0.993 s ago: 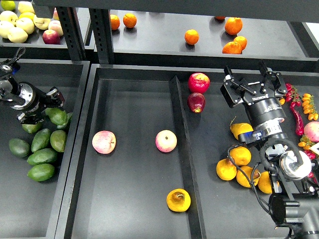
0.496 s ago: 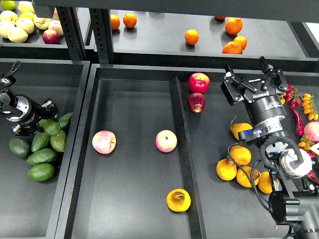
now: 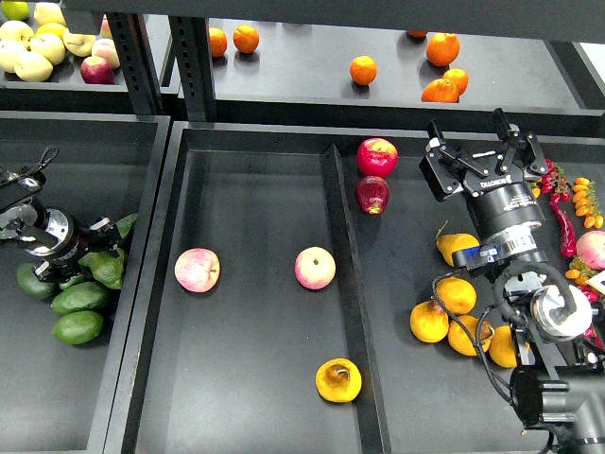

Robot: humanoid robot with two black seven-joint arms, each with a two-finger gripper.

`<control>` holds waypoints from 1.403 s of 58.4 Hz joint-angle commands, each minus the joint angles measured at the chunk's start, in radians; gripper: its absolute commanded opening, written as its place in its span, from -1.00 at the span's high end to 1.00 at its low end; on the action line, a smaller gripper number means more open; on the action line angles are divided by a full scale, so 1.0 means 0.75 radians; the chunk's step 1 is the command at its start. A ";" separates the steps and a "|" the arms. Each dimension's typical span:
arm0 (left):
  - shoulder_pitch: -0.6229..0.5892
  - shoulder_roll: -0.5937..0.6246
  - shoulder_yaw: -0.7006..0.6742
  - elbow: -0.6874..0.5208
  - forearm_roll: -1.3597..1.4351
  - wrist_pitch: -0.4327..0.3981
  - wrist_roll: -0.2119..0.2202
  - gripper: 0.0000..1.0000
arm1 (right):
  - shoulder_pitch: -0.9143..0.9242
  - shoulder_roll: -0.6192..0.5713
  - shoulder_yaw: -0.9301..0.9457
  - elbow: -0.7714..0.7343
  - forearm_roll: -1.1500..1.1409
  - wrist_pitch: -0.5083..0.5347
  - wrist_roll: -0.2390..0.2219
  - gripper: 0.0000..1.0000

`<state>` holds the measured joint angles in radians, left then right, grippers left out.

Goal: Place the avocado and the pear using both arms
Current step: 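Raise the left gripper away from the avocado pile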

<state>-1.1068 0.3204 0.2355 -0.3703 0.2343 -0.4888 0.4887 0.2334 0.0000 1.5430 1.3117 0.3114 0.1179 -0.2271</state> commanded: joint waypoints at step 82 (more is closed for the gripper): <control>0.240 -0.313 -1.717 -0.230 -0.429 0.000 0.000 -0.97 | -0.125 0.000 -0.028 -0.004 0.000 0.033 -0.008 -0.99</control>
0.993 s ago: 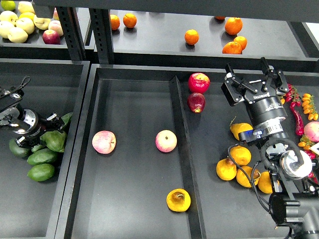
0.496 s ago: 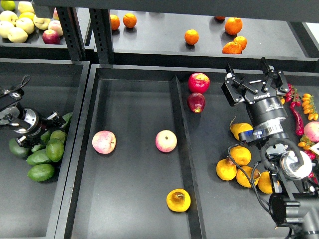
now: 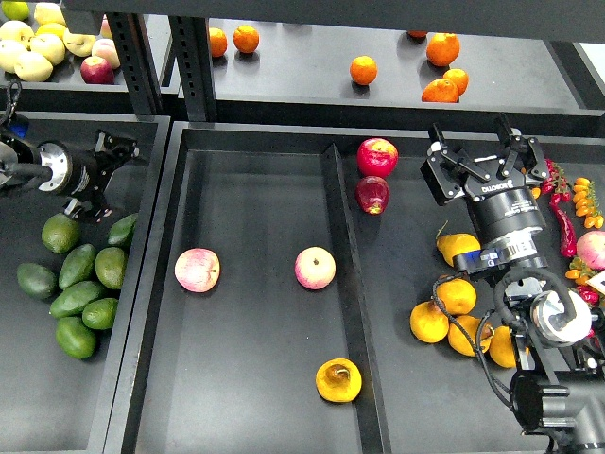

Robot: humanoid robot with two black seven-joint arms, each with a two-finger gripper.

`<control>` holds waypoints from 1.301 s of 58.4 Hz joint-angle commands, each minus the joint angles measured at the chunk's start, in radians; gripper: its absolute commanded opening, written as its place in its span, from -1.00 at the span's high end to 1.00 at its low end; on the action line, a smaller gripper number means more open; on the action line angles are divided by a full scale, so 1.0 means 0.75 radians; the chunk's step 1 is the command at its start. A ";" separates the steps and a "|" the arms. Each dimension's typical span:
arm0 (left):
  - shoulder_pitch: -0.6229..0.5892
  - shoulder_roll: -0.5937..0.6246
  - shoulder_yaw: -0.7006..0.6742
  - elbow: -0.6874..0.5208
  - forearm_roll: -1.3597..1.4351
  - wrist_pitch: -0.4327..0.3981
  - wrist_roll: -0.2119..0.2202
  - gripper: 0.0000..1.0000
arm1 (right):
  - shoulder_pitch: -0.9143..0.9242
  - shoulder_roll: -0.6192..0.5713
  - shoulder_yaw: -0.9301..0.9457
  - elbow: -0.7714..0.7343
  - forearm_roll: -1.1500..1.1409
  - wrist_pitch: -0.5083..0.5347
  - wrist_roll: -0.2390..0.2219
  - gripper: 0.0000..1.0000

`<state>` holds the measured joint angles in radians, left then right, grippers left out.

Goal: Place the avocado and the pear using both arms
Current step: 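Raise the left gripper away from the avocado pile, then move the right gripper down to the yellow pear in the middle bin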

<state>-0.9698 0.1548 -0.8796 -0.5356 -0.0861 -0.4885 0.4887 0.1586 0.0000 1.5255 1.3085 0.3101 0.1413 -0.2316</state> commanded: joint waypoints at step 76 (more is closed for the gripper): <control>0.424 -0.206 -0.652 -0.270 -0.018 0.000 0.000 -0.99 | 0.106 -0.691 -1.022 -0.049 -0.217 0.463 -0.343 -0.99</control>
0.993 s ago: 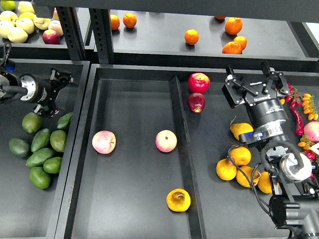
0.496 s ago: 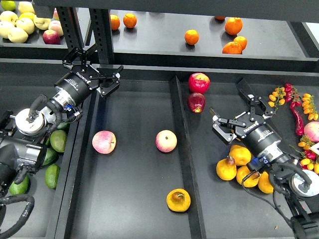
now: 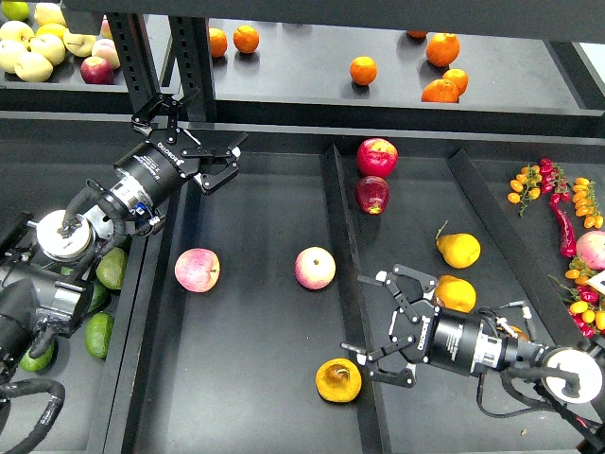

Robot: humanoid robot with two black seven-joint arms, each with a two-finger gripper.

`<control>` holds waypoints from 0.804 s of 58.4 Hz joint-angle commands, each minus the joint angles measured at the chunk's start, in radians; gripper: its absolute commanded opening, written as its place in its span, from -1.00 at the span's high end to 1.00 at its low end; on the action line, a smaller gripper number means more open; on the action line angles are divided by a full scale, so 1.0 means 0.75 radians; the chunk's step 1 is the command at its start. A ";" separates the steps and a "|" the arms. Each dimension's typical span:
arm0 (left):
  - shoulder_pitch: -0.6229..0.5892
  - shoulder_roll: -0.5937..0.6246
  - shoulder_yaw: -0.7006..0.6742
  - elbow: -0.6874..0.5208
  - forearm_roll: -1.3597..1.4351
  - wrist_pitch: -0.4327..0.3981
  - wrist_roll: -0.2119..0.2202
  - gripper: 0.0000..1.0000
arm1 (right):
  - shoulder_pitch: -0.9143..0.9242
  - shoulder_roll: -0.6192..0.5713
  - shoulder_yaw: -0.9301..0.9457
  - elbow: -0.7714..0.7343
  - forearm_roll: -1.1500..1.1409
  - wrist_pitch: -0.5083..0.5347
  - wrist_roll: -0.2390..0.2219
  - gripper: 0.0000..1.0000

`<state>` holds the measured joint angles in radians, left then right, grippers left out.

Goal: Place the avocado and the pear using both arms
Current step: 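Move the right gripper down to the yellow pear in the middle bin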

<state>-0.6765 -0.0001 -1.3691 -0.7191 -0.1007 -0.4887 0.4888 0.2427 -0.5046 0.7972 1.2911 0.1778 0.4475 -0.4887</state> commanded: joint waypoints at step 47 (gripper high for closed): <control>0.053 0.000 0.007 -0.054 0.001 0.000 0.000 -0.99 | 0.002 0.061 -0.194 -0.296 -0.305 0.055 0.000 -0.99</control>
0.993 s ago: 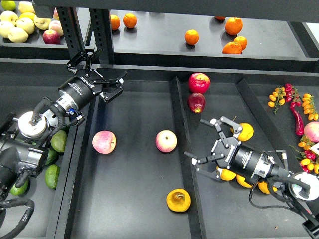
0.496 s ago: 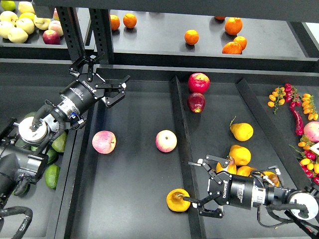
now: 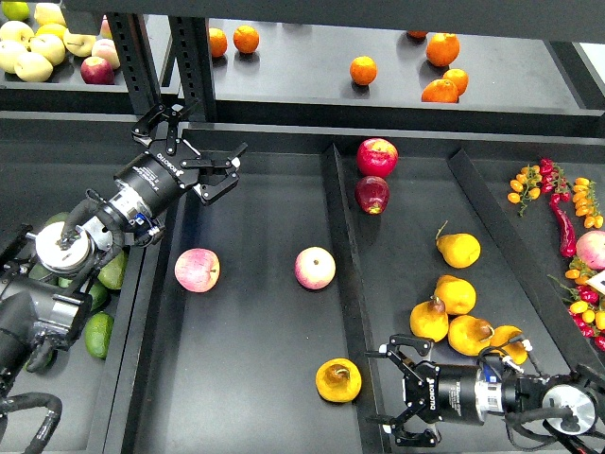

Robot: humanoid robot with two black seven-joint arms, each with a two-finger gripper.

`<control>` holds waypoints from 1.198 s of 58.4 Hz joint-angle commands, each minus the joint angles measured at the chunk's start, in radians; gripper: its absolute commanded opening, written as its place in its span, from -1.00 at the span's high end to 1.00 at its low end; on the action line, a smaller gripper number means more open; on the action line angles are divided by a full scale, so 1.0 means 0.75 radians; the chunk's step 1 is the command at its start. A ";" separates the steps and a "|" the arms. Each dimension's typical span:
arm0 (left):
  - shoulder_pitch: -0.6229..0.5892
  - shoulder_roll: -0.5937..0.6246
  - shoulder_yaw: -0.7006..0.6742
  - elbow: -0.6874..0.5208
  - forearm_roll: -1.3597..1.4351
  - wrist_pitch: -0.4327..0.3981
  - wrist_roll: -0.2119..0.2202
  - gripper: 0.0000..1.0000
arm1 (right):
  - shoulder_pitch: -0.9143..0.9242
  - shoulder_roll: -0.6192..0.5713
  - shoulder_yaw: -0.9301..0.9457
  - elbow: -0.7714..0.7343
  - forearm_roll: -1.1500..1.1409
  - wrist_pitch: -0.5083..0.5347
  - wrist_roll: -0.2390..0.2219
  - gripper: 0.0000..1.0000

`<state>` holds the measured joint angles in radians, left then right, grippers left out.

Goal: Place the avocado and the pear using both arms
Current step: 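Move the right gripper down to the yellow pear in the middle bin, then close the right gripper on the yellow pear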

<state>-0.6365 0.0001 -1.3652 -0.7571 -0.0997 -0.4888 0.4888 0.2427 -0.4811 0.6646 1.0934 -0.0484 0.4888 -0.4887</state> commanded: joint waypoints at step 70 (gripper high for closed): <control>0.028 0.000 0.027 -0.021 -0.002 0.000 0.000 -0.99 | 0.075 0.275 0.006 -0.368 -0.032 0.000 0.000 -0.33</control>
<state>-0.6182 -0.0001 -1.3453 -0.7728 -0.1013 -0.4888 0.4887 0.2953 -0.2831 0.6687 0.8337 -0.0721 0.4888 -0.4887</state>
